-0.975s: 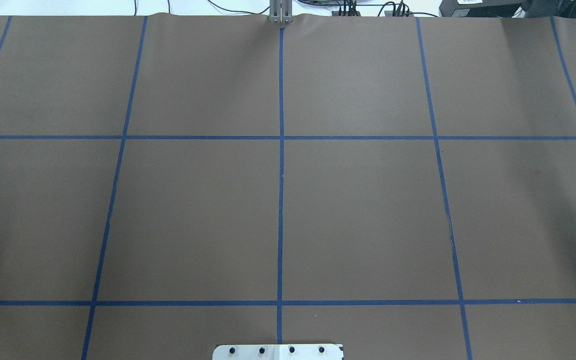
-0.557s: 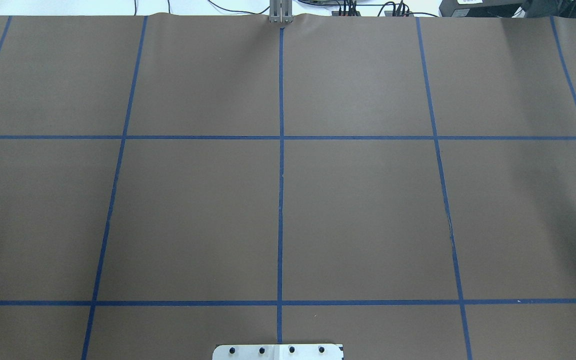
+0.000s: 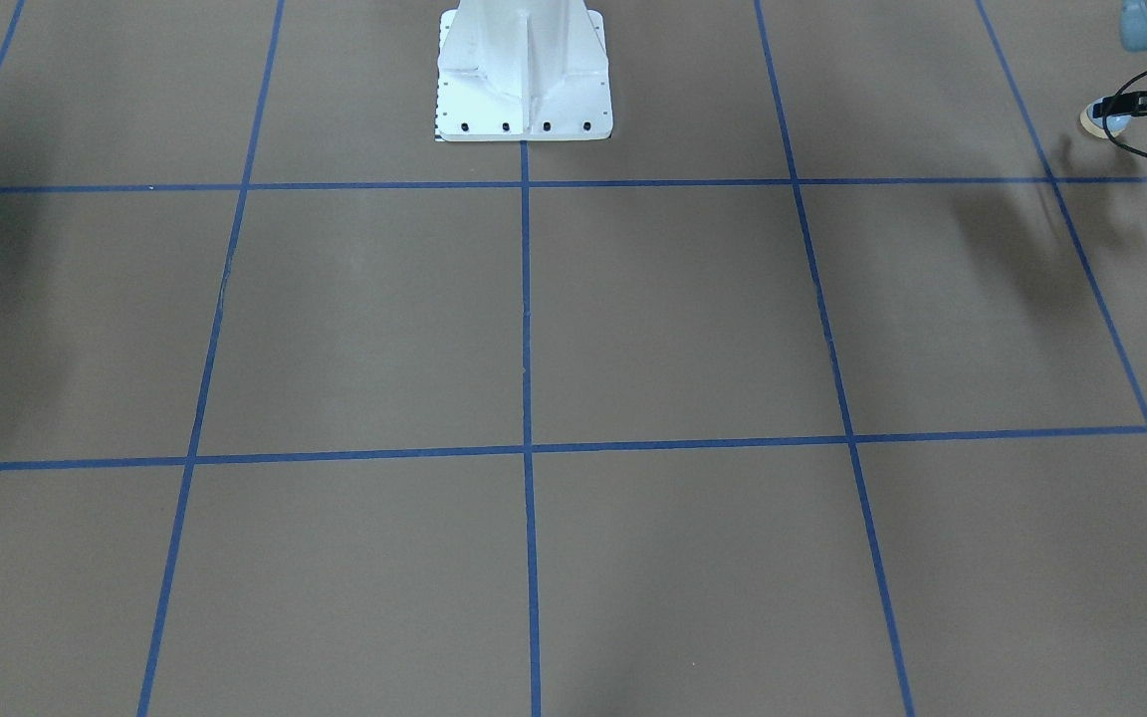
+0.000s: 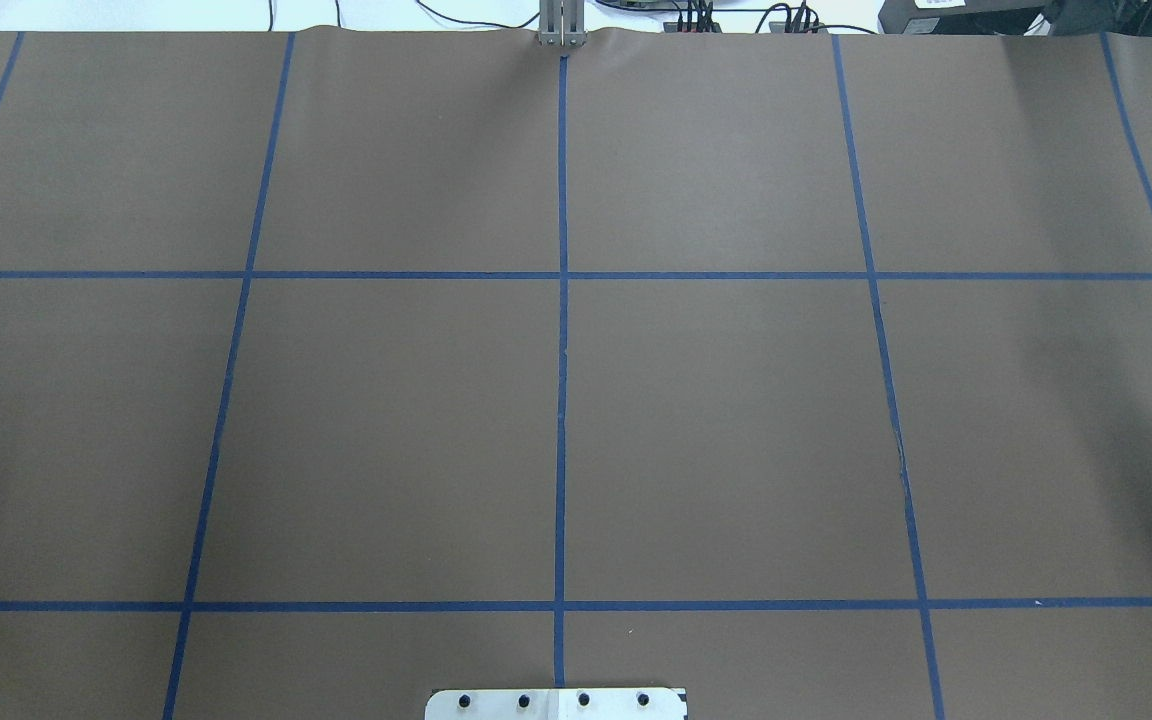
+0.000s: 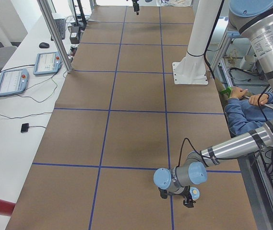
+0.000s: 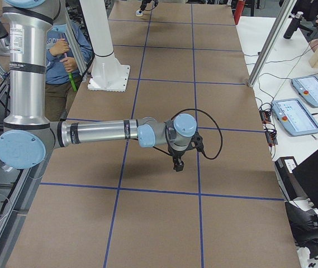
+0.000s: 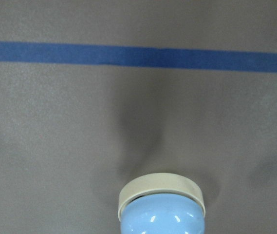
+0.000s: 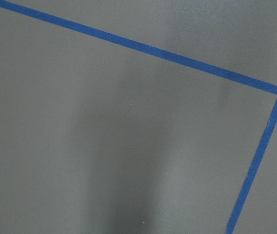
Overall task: Place and press bell with both arms
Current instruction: 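Carry the held bell in the left gripper toward the table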
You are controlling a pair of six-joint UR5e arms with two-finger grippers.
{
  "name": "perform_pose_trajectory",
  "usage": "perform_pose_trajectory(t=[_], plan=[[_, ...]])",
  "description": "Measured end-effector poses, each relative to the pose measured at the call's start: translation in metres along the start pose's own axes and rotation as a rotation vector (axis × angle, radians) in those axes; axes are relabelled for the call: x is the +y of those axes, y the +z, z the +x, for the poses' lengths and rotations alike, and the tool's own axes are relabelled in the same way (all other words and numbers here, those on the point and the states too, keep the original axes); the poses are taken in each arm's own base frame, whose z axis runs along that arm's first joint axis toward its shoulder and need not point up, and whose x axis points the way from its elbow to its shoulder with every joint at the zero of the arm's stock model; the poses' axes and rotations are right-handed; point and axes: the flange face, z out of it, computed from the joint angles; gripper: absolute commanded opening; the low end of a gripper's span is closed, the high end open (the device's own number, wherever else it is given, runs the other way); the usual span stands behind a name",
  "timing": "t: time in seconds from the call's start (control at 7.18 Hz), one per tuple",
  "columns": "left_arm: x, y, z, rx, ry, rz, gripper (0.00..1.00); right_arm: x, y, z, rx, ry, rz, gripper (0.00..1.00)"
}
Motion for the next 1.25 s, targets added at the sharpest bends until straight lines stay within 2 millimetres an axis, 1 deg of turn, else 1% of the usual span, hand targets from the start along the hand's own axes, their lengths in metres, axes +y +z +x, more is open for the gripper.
perform_pose_trajectory(t=[0.28,0.7,0.97,1.25], plan=[[-0.005,0.008,0.004,-0.021,0.014,-0.035,1.00,-0.001,0.004,-0.003,-0.001,-0.007,-0.009,1.00],[-0.011,0.012,0.006,-0.033,0.042,-0.043,1.00,-0.001,0.007,-0.005,-0.002,-0.011,-0.014,1.00],[-0.012,0.019,-0.001,-0.040,0.064,-0.031,1.00,-0.001,0.008,-0.006,-0.002,-0.013,-0.017,1.00],[-0.013,0.022,-0.004,-0.035,0.068,-0.024,1.00,-0.002,0.009,-0.007,-0.004,-0.015,-0.018,1.00]])
